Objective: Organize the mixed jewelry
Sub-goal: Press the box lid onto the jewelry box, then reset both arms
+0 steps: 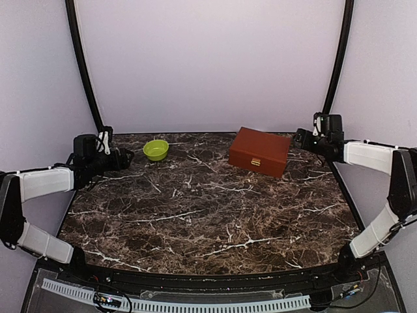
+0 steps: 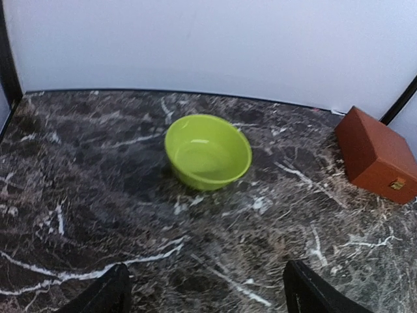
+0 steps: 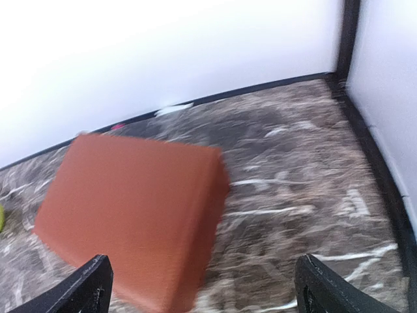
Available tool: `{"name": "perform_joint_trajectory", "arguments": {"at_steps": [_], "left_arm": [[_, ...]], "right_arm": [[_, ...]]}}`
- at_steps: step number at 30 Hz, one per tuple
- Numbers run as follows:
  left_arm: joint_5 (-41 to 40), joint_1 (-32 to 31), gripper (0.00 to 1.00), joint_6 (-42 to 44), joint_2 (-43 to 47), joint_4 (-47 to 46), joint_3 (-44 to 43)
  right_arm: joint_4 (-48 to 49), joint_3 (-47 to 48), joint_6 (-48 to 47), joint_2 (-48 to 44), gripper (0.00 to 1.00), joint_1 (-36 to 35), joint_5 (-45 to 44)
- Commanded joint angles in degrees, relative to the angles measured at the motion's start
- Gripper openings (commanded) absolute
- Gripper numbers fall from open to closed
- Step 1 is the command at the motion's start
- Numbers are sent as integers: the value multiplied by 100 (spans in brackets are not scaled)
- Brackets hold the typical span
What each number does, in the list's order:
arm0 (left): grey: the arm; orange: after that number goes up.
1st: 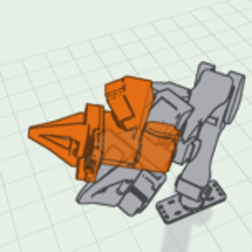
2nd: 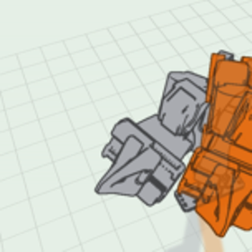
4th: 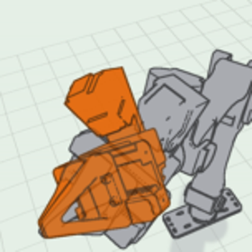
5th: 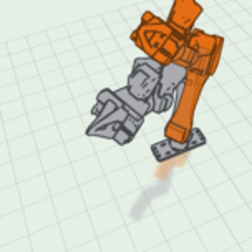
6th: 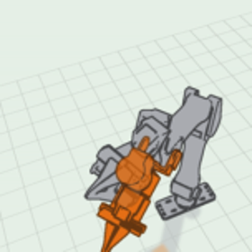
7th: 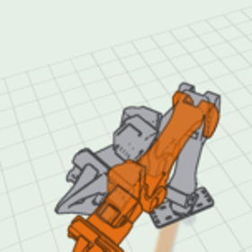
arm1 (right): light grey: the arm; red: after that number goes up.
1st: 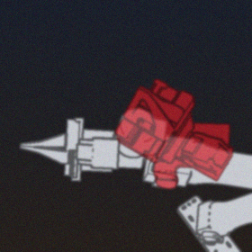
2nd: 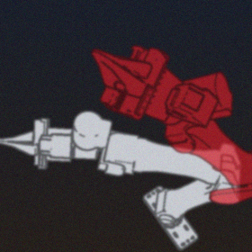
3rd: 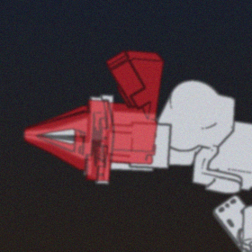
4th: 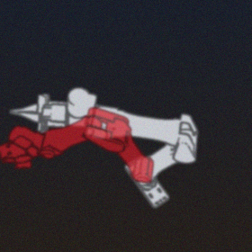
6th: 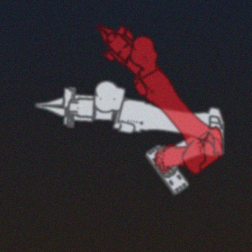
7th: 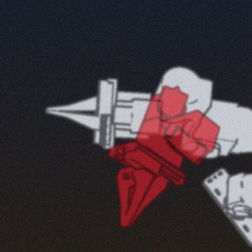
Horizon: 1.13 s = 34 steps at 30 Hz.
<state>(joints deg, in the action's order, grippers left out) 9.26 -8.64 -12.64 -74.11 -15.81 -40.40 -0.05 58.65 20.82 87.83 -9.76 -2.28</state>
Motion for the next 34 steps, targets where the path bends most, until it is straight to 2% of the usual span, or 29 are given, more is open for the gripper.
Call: {"name": "perform_joint_trajectory", "arguments": {"at_steps": [1,4,6,11,15,18,24,34], "left_arm": [[249,674,83,97,-72,-1175,681],[330,1255,84,-51,73,-2062,1205],[157,1360,86,149,222,-2436,1536],[-223,1399,88,571,523,-3504,2436],[-283,1401,91,728,409,-4295,2987],[-367,1399,91,793,62,-4528,2988],[-448,1389,90,728,-388,-4381,2564],[-511,1374,90,743,-348,-4403,2621]], "right_arm": [[1446,-901,-419,-392,98,511,-40],[2211,-1635,-663,-785,98,827,-105],[2742,-2186,-766,-1048,98,1090,-78],[3633,-2963,-981,-1370,98,1446,-395],[4353,-3322,-1105,-1167,99,1503,-760],[5153,-3640,-1247,-872,99,1503,-674],[5354,-3637,-1290,-517,99,1503,-549],[5793,-3915,-1295,-531,98,1495,-543]]}}
